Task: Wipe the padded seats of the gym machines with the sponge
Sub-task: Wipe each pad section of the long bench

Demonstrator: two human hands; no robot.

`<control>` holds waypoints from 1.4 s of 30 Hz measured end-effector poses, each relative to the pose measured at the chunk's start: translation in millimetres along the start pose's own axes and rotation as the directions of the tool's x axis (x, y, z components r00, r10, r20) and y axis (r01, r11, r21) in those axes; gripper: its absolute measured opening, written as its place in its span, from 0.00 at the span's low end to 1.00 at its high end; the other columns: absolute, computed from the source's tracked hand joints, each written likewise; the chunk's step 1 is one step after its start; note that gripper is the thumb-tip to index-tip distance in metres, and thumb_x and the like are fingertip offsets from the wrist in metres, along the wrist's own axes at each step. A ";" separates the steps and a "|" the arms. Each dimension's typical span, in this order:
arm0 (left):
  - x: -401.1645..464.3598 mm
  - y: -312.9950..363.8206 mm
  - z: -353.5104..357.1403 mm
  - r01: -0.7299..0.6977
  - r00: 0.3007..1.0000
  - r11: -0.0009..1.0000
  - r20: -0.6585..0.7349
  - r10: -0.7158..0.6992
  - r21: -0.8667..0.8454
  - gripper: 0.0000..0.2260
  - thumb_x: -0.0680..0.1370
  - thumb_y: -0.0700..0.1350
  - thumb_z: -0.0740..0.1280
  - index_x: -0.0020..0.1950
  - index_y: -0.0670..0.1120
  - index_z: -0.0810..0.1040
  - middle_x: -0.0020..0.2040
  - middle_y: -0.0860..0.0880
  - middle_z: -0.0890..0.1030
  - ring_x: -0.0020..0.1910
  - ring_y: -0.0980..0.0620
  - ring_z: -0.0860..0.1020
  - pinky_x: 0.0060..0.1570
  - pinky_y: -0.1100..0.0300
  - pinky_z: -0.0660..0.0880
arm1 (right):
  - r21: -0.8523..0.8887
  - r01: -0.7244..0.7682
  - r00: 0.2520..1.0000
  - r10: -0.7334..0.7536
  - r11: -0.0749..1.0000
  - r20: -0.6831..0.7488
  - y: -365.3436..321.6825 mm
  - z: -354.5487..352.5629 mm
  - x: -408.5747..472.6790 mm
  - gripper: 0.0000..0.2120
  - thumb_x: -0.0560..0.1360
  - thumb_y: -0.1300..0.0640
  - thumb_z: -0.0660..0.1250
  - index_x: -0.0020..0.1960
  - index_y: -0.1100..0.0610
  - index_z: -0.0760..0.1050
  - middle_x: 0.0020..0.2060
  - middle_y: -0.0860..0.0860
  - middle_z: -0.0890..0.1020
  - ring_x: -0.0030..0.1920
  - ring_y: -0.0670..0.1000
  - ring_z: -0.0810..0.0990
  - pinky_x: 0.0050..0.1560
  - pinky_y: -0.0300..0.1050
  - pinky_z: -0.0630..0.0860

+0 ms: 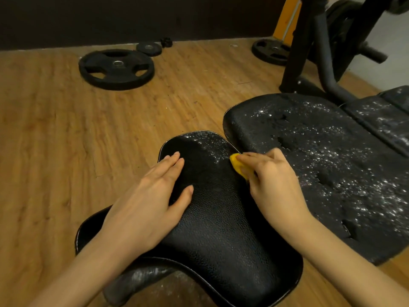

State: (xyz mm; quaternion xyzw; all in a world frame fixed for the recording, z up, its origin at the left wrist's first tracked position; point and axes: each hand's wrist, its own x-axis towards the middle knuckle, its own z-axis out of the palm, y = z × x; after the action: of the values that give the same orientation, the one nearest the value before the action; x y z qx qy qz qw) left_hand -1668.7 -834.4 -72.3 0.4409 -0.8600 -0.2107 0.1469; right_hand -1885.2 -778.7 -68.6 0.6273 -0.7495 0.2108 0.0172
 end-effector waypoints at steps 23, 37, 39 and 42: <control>3.4 0.7 6.6 0.025 0.996 0.992 0.083 -0.036 0.127 0.27 0.76 0.58 0.54 0.64 0.42 0.79 0.66 0.45 0.78 0.63 0.52 0.78 0.57 0.64 0.64 | 0.060 0.170 0.984 -0.172 0.984 0.034 -37.2 7.8 -25.8 0.16 0.79 0.49 0.59 0.62 0.52 0.79 0.60 0.45 0.81 0.52 0.49 0.75 0.56 0.37 0.72; 2.6 -0.1 9.7 0.020 1.000 0.971 -0.011 -0.018 0.237 0.28 0.76 0.57 0.54 0.65 0.40 0.78 0.66 0.43 0.78 0.64 0.49 0.78 0.60 0.60 0.65 | 0.184 0.103 0.994 -0.110 0.977 0.025 -37.1 24.5 23.1 0.13 0.78 0.56 0.64 0.61 0.51 0.80 0.57 0.47 0.82 0.52 0.46 0.74 0.55 0.27 0.67; 2.1 -0.4 10.5 0.020 1.000 0.969 -0.021 -0.016 0.247 0.28 0.76 0.57 0.55 0.65 0.40 0.79 0.66 0.44 0.78 0.63 0.50 0.78 0.60 0.61 0.64 | 0.146 -0.063 0.998 0.065 0.987 -0.014 -23.7 37.3 59.0 0.13 0.78 0.59 0.66 0.61 0.51 0.80 0.53 0.52 0.83 0.53 0.50 0.75 0.50 0.30 0.66; 1.3 0.4 9.0 0.023 1.000 0.970 -0.020 -0.018 0.240 0.27 0.76 0.57 0.55 0.64 0.41 0.79 0.65 0.45 0.78 0.63 0.52 0.78 0.58 0.64 0.64 | 0.097 -0.140 0.988 0.145 0.985 -0.055 -34.8 45.1 63.6 0.13 0.78 0.62 0.66 0.60 0.52 0.80 0.54 0.52 0.83 0.52 0.51 0.73 0.52 0.35 0.66</control>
State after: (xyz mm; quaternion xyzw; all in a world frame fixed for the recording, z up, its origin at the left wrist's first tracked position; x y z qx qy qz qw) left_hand -1673.8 -833.2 -79.8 0.4661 -0.8733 -0.1025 0.0980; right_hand -1855.0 -857.6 -81.0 0.5653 -0.7810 0.2655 -0.0040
